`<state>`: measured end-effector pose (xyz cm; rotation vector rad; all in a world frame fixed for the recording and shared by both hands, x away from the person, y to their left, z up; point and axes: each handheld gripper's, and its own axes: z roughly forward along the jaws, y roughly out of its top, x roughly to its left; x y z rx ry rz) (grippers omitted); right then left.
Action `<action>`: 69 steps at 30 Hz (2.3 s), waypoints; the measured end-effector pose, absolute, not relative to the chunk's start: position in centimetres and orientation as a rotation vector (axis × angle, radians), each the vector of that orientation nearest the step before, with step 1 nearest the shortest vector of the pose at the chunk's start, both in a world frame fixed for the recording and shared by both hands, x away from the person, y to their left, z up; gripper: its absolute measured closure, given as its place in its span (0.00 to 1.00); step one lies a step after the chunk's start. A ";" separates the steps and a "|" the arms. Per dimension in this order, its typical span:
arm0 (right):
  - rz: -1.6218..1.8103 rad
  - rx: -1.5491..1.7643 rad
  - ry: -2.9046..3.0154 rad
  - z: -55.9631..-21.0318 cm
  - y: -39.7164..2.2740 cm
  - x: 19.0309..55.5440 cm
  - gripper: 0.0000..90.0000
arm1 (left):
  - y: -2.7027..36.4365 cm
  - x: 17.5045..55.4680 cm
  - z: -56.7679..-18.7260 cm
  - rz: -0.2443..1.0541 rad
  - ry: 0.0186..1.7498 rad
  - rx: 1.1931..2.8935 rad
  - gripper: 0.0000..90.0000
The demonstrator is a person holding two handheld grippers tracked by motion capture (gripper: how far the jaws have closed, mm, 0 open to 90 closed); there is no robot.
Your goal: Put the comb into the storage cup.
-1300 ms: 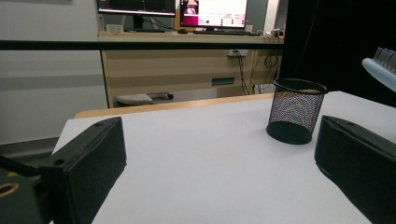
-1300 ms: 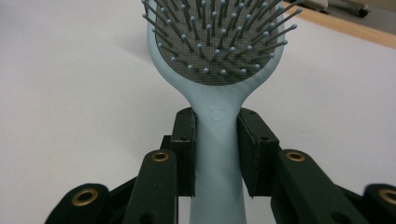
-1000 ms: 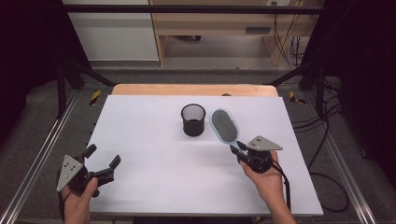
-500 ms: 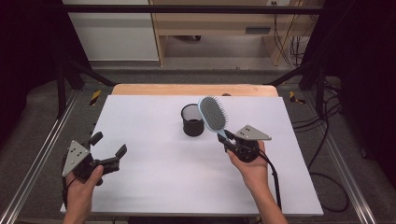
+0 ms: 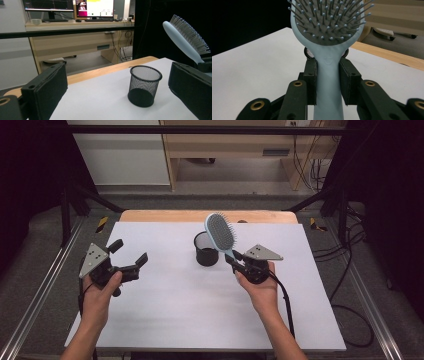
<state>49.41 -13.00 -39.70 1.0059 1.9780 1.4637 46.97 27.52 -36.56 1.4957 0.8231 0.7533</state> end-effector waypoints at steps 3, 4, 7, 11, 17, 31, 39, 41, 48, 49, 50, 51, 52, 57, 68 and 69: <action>1.472 1.002 1.967 -39.6 -12.9 49.4 0.78 | 26.9 47.7 -36.1 0.737 0.818 1.490 0.02; 1.478 1.005 1.962 -39.6 -13.0 49.4 0.78 | 26.6 47.9 -36.0 0.728 0.816 1.489 0.02; 1.490 1.017 1.950 -39.4 -13.1 49.4 0.78 | 25.8 48.5 -35.4 0.710 0.797 1.498 0.02; 1.506 1.021 1.933 -39.1 -13.2 49.3 0.78 | 24.8 49.1 -34.7 0.694 0.777 1.498 0.02; 1.517 1.005 1.942 -39.2 -12.7 49.6 0.78 | 23.0 50.2 -34.1 0.661 0.753 1.509 0.02; 1.536 0.990 1.923 -38.7 -13.2 49.5 0.78 | 18.3 50.5 -32.6 0.572 0.701 1.525 0.02; 1.558 0.975 1.910 -38.9 -12.5 49.2 0.78 | 16.6 50.2 -32.1 0.535 0.674 1.541 0.02; 1.562 0.970 1.906 -39.0 -12.3 49.1 0.78 | 16.3 50.2 -32.2 0.518 0.680 1.545 0.02; 1.578 0.925 1.888 -39.2 -11.1 48.7 0.78 | 15.3 50.6 -32.6 0.435 0.712 1.536 0.02; 1.581 0.919 1.886 -39.1 -11.0 48.6 0.78 | 15.1 50.6 -32.7 0.430 0.714 1.535 0.02; 1.582 0.909 1.885 -39.0 -10.8 48.4 0.78 | 15.1 50.6 -32.7 0.426 0.713 1.536 0.02; 1.584 0.902 1.885 -39.0 -10.7 48.3 0.78 | 14.9 50.6 -32.7 0.425 0.714 1.540 0.02; 1.582 0.892 1.888 -38.9 -10.5 48.2 0.78 | 14.9 50.6 -32.7 0.425 0.714 1.539 0.02; 1.591 0.866 1.888 -38.9 -9.8 47.8 0.78 | 14.5 50.7 -32.9 0.381 0.729 1.521 0.03; 1.598 0.821 1.890 -39.6 -8.5 46.5 0.78 | 14.0 49.8 -32.5 0.365 0.718 1.533 0.06; 1.598 0.821 1.889 -39.7 -8.4 46.5 0.78 | 14.1 49.8 -32.6 0.363 0.719 1.531 0.07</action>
